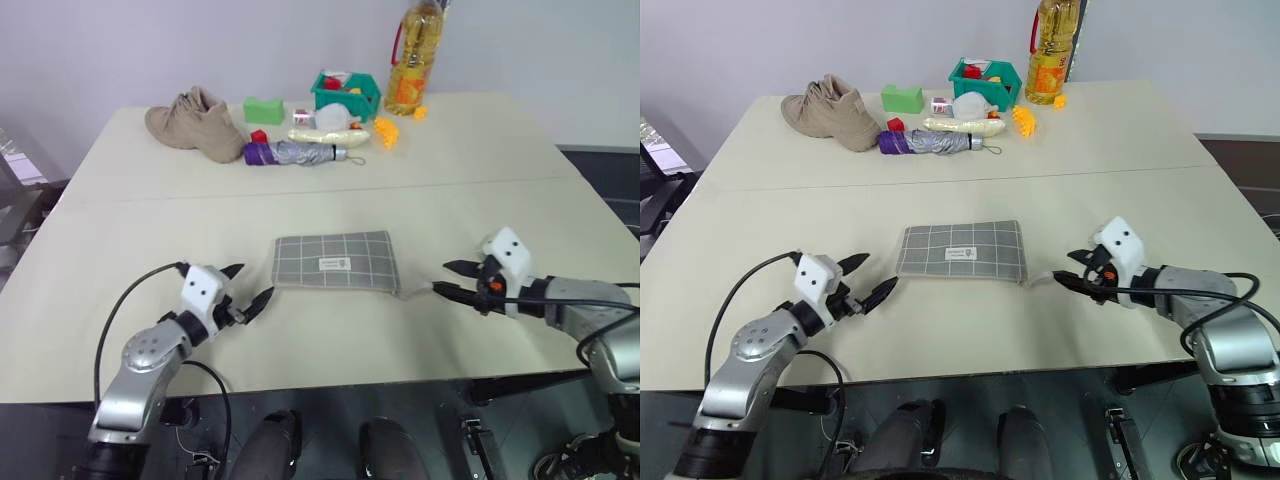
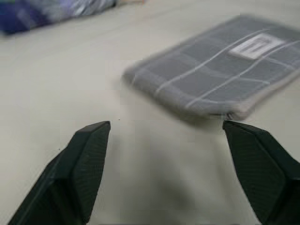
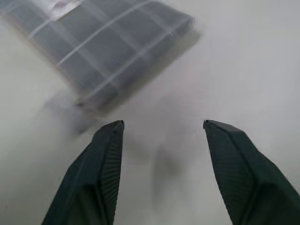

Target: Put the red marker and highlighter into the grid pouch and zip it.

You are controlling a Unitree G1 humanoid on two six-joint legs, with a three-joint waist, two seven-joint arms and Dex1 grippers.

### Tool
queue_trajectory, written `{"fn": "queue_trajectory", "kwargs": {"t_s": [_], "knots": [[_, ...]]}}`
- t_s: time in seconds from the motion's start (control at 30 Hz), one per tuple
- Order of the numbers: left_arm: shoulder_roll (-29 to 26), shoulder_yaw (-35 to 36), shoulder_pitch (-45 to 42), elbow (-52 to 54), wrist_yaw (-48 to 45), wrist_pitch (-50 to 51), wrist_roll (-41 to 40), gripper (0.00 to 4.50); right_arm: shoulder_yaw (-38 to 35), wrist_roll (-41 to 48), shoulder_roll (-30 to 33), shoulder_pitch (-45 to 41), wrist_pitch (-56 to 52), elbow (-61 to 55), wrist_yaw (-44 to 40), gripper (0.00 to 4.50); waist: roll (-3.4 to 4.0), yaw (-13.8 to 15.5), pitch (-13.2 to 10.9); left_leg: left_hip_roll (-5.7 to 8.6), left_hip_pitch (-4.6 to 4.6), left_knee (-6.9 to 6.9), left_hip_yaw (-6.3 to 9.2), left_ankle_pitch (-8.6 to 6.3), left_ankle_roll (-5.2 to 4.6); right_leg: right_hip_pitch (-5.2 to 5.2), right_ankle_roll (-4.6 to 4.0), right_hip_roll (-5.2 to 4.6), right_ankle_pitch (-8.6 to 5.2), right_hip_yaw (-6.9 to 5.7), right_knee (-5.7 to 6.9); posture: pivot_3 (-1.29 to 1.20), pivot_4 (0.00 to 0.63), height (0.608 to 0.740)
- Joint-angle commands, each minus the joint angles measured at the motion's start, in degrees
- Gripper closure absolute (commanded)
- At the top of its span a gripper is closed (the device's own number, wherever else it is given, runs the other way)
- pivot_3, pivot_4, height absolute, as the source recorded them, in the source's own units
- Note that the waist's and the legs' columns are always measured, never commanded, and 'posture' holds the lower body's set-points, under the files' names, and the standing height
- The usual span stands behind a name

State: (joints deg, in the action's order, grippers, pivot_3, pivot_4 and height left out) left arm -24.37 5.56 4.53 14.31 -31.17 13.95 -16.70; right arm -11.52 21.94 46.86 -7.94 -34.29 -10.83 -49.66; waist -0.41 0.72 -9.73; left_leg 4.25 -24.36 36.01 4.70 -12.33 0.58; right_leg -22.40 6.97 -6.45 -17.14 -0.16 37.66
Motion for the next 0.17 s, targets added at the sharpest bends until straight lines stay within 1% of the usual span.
{"fn": "queue_trajectory", "kwargs": {"t_s": [0.03,0.17], "knots": [[0.7,4.5,2.0,2.6,3.3,1.6,-1.5,0.29,-4.1,0.7,-2.7,0.6,6.4,1.8,1.3,1.57,-0.01,0.0,0.0,0.0,0.0,-0.01,0.0,0.0,0.0,-0.01,0.0,0.0,0.0,0.0,0.0,0.0,0.15,0.739],[1.5,5.6,2.9,2.9,5.8,1.5,-0.3,0.29,-3.8,1.6,-5.1,-0.7,6.8,3.9,1.4,1.57,-0.01,0.1,0.0,0.0,-0.01,0.01,0.0,0.0,0.0,0.01,0.0,-0.01,0.0,-0.01,-0.01,0.0,0.15,0.739]]}}
